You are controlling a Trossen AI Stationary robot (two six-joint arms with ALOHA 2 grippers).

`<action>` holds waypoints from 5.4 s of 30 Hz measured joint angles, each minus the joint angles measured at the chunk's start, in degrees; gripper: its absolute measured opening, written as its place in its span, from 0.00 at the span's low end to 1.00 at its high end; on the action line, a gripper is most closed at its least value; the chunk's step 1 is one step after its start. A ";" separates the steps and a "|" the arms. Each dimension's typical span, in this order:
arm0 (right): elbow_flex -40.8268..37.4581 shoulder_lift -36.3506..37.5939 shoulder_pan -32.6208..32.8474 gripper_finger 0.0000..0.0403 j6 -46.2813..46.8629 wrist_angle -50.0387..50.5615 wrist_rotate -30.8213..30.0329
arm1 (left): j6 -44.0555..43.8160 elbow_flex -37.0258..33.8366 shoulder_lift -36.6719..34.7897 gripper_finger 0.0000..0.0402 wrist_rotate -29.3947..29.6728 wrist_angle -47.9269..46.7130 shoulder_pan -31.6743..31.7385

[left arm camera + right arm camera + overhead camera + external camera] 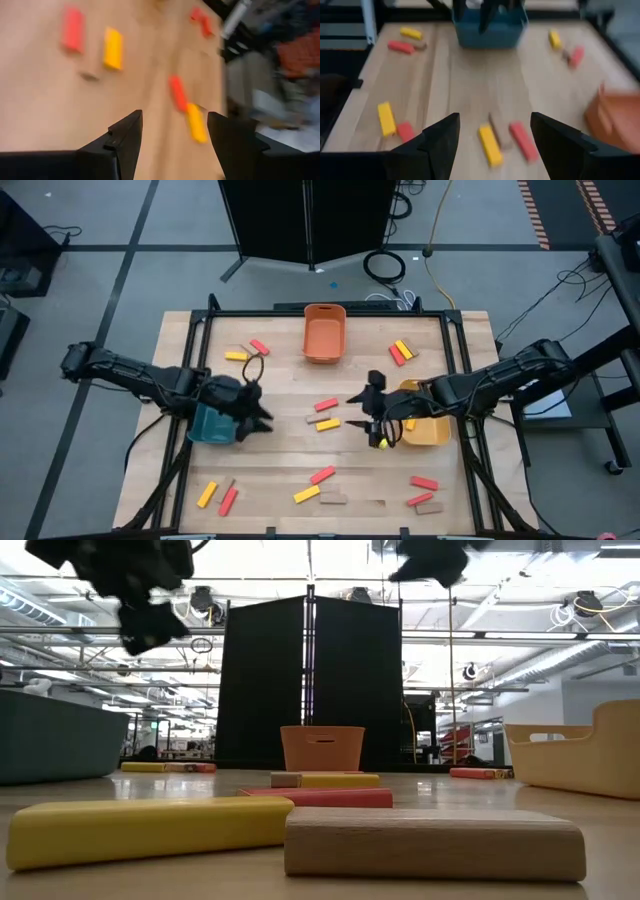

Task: Sort blocks
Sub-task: Put the bottom left yellow block into the yellow bin

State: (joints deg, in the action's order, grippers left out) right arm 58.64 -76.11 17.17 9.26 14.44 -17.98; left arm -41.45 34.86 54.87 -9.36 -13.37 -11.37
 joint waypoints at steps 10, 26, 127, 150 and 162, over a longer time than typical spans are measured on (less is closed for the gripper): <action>0.01 -12.69 -1.34 0.59 -17.03 -23.29 11.91 | -24.63 7.23 0.16 0.55 -1.85 -4.25 -12.52; -0.01 -26.17 -3.20 0.59 -25.95 -43.06 19.19 | -53.44 10.22 7.26 0.55 -1.72 -27.13 -33.96; 5.28 -26.11 -8.61 0.59 -10.45 -55.46 19.58 | 35.62 10.16 13.14 0.23 52.78 5.54 -22.58; 6.42 -26.11 -8.74 0.58 -14.56 -53.23 16.28 | 47.89 10.20 13.29 0.23 38.02 13.45 -12.23; 6.44 -26.11 -8.72 0.20 -14.67 -53.00 16.26 | 46.46 10.20 13.44 0.33 37.70 15.60 -12.22</action>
State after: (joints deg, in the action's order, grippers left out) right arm 65.08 -102.21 8.45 -5.41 -38.57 -1.72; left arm 5.01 45.06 68.31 28.34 2.24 -23.58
